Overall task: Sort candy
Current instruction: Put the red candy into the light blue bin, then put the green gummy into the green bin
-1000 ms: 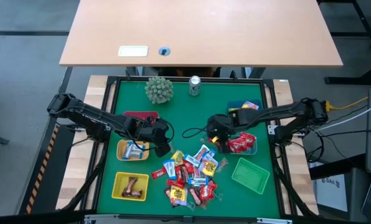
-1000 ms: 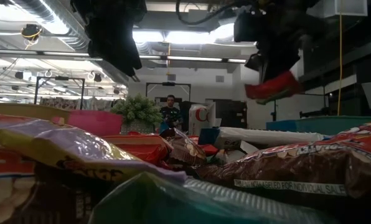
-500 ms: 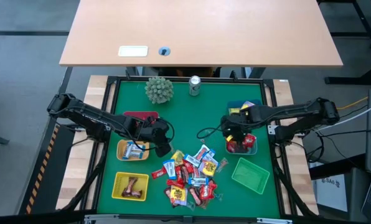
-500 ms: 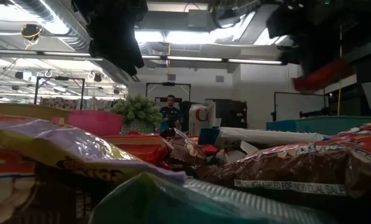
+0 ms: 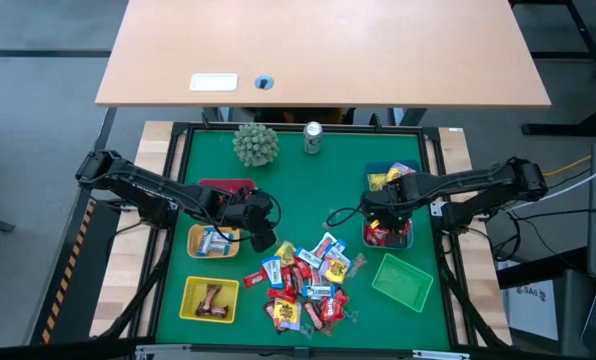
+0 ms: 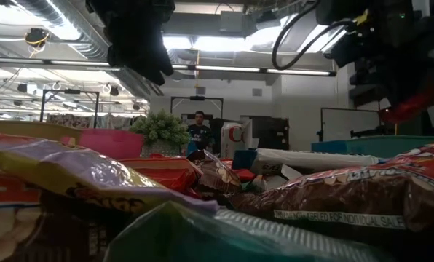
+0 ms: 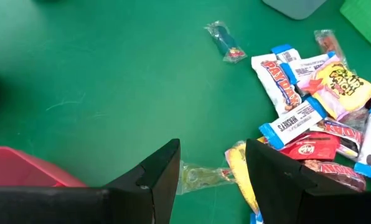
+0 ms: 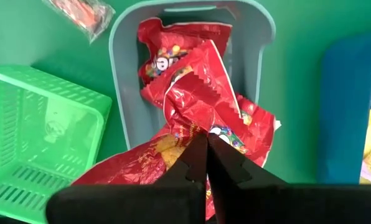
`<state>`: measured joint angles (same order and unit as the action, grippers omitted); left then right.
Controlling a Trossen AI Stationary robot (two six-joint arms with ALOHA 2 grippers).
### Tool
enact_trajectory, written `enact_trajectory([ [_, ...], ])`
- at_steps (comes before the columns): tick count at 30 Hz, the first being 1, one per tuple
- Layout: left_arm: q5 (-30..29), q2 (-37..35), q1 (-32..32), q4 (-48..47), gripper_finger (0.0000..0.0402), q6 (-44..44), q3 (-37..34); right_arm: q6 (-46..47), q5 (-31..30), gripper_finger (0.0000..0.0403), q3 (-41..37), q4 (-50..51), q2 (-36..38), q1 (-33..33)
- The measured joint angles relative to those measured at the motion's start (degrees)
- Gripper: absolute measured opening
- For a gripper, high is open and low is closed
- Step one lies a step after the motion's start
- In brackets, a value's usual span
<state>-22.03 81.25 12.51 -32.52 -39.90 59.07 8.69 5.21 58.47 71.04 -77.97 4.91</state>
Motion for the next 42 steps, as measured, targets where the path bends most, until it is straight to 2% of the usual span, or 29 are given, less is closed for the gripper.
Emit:
enact_trajectory([
  [7,0.01,0.00,0.00,0.32,0.0169,1.42,0.00,-0.04,0.00,0.0019,-0.01,0.05,0.00,-0.02],
  [16,0.01,0.00,0.02,0.31,0.0169,1.60,0.00,-0.07,-1.62,0.0140,-0.01,-0.18,0.00,-0.04],
  [21,0.01,0.00,0.02,0.32,0.0169,1.62,0.00,-0.07,-2.68,0.0180,-0.01,-0.78,0.00,-0.04],
  [28,0.05,0.15,0.02,1.61,0.0169,2.03,0.00,-0.05,-2.70,0.0190,-0.01,-2.62,0.00,-0.04],
  [35,0.72,0.15,0.04,5.40,0.0169,8.65,0.00,-0.04,-2.73,0.0189,-0.01,-6.13,0.00,-0.04],
  [42,7.05,4.15,0.42,6.33,0.0169,18.03,-0.02,-0.04,-2.80,0.0189,0.01,-8.28,0.00,-0.04],
])
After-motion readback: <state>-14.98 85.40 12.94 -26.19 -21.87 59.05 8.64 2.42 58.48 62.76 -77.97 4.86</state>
